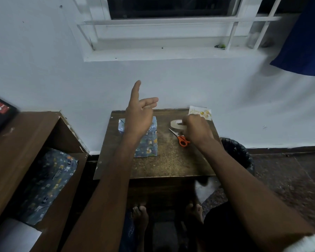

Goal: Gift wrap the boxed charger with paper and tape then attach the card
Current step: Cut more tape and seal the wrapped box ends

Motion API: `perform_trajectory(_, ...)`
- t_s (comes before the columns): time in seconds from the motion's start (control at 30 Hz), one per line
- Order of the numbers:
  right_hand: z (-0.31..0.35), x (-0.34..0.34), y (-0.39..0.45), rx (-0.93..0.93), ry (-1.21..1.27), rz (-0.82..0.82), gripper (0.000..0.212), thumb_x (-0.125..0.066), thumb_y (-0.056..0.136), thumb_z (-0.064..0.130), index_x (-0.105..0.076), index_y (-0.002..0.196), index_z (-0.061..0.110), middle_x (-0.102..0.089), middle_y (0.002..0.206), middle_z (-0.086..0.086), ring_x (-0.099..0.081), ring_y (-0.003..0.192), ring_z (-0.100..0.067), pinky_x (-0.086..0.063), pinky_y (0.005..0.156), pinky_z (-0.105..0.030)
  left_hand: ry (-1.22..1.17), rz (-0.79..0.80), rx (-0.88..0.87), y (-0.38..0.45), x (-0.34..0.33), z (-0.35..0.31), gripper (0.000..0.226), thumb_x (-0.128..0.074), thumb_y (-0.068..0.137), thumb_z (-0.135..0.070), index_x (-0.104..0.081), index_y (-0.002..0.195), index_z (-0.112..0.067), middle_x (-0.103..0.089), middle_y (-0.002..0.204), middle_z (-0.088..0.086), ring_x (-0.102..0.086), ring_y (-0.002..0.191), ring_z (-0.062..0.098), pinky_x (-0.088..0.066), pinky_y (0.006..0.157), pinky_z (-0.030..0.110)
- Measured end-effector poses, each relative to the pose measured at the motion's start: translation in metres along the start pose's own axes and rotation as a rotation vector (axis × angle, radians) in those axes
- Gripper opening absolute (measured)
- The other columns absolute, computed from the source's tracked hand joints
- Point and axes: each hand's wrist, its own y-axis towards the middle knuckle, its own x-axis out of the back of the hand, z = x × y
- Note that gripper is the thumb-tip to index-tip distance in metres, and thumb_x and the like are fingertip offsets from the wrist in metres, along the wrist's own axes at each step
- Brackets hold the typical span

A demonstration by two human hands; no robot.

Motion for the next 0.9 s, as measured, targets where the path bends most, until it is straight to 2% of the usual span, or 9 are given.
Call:
perform_trajectory(0.13,0.001,-0.002,-0.002,0.033,-0.043,0.163,0.029,-0.09,0.073,0.024,-0.079,0.094,0.009,-0.073,0.093,-0.014,-0.067,0.091,-0.031,-0.054,0.074,-0.036,-0.157,0.031,0.016,0.003,0.008,-0.005,0.092,-0.039,0.091,0.02,-0.042,0.157,-0.043,-0.054,0.157,0.009,-0.057,0.139,0.012,-0.056,0.08,0.014)
perform_trajectory(0.27,0.012,0.008,-0.005,-0.069,0.208,-0.058,0.018,-0.073,0.083,0.034,-0.079,0.083,0.017,-0.076,0.083,-0.002,-0.069,0.077,-0.021,-0.057,0.068,-0.033,-0.417,0.037,-0.003,0.007,0.017,-0.001,0.066,-0.055,0.097,-0.003,-0.05,0.155,-0.035,-0.052,0.156,0.012,-0.054,0.143,0.019,-0.049,0.108,0.024)
perform_trajectory(0.33,0.03,0.022,-0.015,0.027,0.529,-0.251,0.017,-0.074,0.088,0.036,-0.081,0.092,0.021,-0.077,0.086,0.008,-0.071,0.081,-0.009,-0.058,0.072,-0.031,-0.539,0.054,0.03,0.005,0.018,-0.001,0.058,-0.061,0.094,-0.022,-0.053,0.15,-0.033,-0.051,0.155,0.011,-0.056,0.142,0.021,-0.045,0.112,0.026)
perform_trajectory(0.4,0.052,0.04,-0.028,0.221,0.77,-0.272,0.028,-0.079,0.089,0.04,-0.078,0.111,0.022,-0.075,0.107,0.011,-0.069,0.1,-0.006,-0.056,0.085,-0.026,-0.613,0.068,0.053,0.0,0.016,-0.006,0.055,-0.061,0.09,-0.036,-0.054,0.145,-0.034,-0.048,0.157,0.016,-0.058,0.14,0.023,-0.045,0.108,0.024)
perform_trajectory(0.47,0.075,0.041,-0.034,0.411,0.753,-0.142,0.046,-0.087,0.082,0.043,-0.076,0.121,0.023,-0.073,0.122,0.012,-0.065,0.115,-0.005,-0.051,0.098,-0.026,-0.664,0.044,0.061,0.001,0.023,-0.003,0.048,-0.058,0.101,-0.043,-0.054,0.148,-0.031,-0.049,0.157,0.019,-0.057,0.141,0.026,-0.046,0.111,0.028)
perform_trajectory(0.6,0.085,0.02,-0.024,0.485,0.634,-0.133,0.04,-0.093,0.076,0.026,-0.082,0.113,0.019,-0.076,0.123,0.003,-0.069,0.113,-0.01,-0.056,0.098,-0.038,-0.786,0.026,0.078,0.002,0.031,-0.001,0.045,-0.042,0.113,-0.044,-0.058,0.15,-0.025,-0.055,0.153,0.016,-0.059,0.14,0.023,-0.037,0.124,0.036)
perform_trajectory(0.73,0.084,0.008,-0.023,0.441,0.655,-0.242,0.033,-0.093,0.075,0.019,-0.084,0.106,0.014,-0.076,0.123,-0.001,-0.069,0.115,-0.012,-0.056,0.1,-0.036,-0.828,-0.053,0.039,-0.008,0.042,-0.008,0.04,-0.045,0.112,-0.034,-0.068,0.137,-0.014,-0.066,0.145,0.01,-0.064,0.135,0.018,-0.039,0.123,0.035)
perform_trajectory(0.8,0.084,0.005,-0.023,0.445,0.675,-0.297,0.029,-0.093,0.074,0.016,-0.084,0.102,0.011,-0.077,0.12,-0.003,-0.071,0.112,-0.015,-0.057,0.097,-0.036,-0.691,-0.118,-0.035,-0.015,0.055,-0.009,0.033,-0.049,0.11,-0.025,-0.075,0.122,-0.008,-0.074,0.133,0.006,-0.069,0.128,0.018,-0.044,0.118,0.033)
perform_trajectory(0.9,0.083,0.002,-0.023,0.476,0.671,-0.332,0.024,-0.094,0.074,0.015,-0.085,0.096,0.009,-0.076,0.113,-0.003,-0.071,0.102,-0.016,-0.057,0.087,-0.03,-0.376,-0.144,-0.082,-0.022,0.072,-0.003,0.032,-0.054,0.107,-0.014,-0.076,0.109,0.01,-0.077,0.123,0.003,-0.071,0.111,-0.001,-0.048,0.092,0.009)
